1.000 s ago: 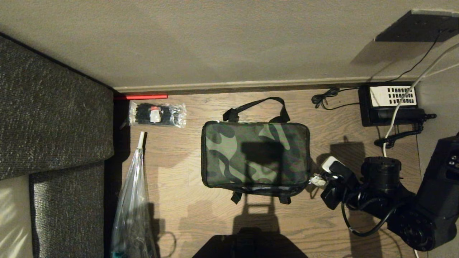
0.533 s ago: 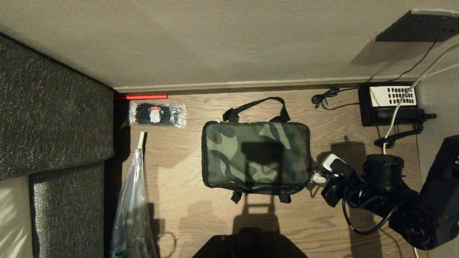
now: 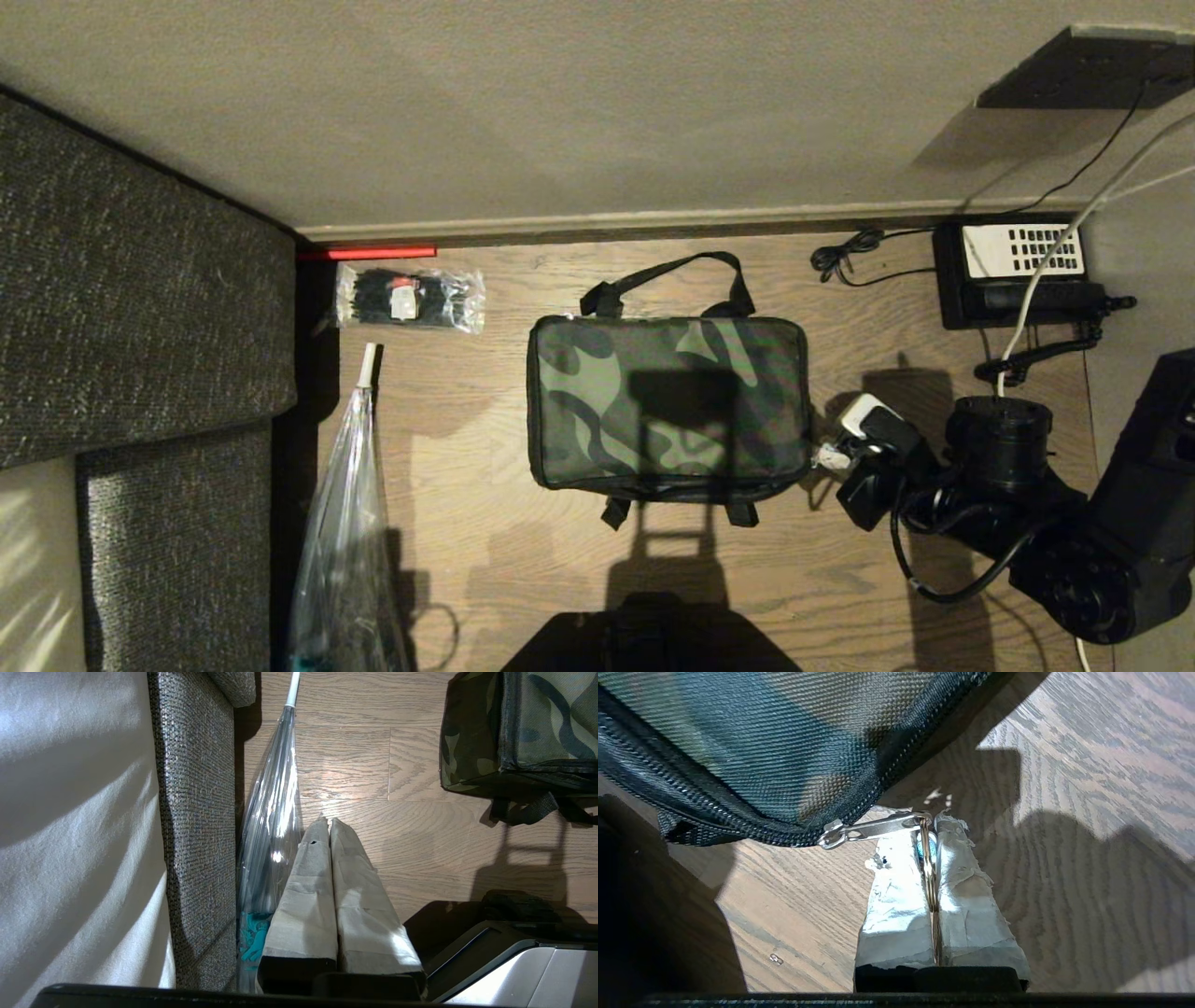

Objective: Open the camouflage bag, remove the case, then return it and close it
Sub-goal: Open the top of the storage box

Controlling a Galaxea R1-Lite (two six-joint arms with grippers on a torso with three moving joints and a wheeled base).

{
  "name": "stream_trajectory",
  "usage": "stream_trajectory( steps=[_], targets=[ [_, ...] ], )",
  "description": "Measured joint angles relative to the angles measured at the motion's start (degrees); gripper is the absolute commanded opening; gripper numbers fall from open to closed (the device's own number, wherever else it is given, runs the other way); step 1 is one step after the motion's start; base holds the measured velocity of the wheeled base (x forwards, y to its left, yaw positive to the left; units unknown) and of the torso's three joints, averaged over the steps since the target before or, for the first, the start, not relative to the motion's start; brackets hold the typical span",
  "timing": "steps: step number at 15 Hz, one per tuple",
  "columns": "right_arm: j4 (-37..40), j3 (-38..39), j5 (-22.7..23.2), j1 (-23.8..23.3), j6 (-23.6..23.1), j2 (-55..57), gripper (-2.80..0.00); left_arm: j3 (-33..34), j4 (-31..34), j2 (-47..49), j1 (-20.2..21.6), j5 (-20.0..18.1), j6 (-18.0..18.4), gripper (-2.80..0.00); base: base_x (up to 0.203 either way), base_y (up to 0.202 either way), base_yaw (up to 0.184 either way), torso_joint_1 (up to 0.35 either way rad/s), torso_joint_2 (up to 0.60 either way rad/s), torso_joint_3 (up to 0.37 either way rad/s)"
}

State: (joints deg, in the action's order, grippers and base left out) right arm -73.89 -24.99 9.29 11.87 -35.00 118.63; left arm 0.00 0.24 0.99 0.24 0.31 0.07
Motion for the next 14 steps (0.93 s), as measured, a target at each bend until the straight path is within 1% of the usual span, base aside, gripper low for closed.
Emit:
stream_trajectory(
  steps=[4,14],
  targets=[
    [0.0,-1.2,-2.6,-0.2,0.0,0.3,-2.80,0.0,0.0,0.0,0.0,0.0,0.0,-2.80,0.000,0.000,0.000,0.000,0.00,0.000],
    [0.4,-4.8,-3.0,-0.2,0.3,0.6,-2.80,0.0,0.0,0.0,0.0,0.0,0.0,-2.80,0.000,0.000,0.000,0.000,0.00,0.000]
  ],
)
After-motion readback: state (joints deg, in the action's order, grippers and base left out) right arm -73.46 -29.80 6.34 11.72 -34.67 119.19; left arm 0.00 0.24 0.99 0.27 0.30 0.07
